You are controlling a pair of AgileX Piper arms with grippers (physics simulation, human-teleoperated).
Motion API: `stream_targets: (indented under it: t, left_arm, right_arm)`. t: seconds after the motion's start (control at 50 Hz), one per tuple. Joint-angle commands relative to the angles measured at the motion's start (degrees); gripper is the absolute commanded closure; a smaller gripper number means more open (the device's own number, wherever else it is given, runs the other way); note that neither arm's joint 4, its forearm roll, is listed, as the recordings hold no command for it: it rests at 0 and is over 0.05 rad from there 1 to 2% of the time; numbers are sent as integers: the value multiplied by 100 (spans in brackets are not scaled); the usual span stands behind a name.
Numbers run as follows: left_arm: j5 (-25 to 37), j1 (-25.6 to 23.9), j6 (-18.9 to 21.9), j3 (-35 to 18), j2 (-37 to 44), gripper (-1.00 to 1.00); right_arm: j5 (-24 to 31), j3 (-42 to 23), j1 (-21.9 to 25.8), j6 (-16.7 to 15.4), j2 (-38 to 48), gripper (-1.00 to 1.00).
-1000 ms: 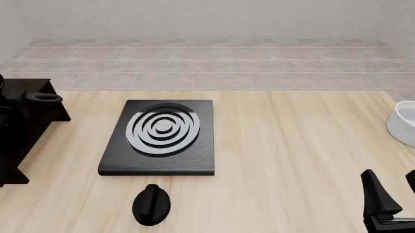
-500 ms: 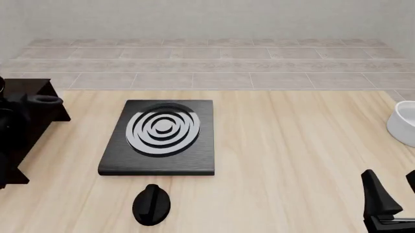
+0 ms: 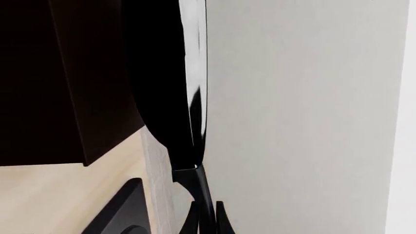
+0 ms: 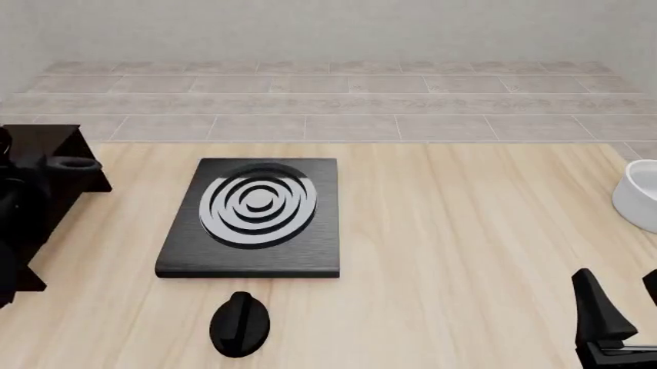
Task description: Put the frying pan on top of the cabinet.
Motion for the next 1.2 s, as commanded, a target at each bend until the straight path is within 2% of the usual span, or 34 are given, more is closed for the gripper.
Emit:
stream_targets:
  t: [0.02,0.82,0.84,1.2]
  left_arm:
    - [-156,13,34,-48,-45,100]
    - [-388,140,169,95,92,100]
    - [-363,129,209,82,97,-100]
    - [-286,177,254,96,43,-100]
  right_arm:
    - [-3,0,-5,-3,4,-100]
    - [-11,0,-2,-57,37,-100]
    - [-13,0,-5,-51,41,-100]
    - [-19,-2,-21,-54,53,-100]
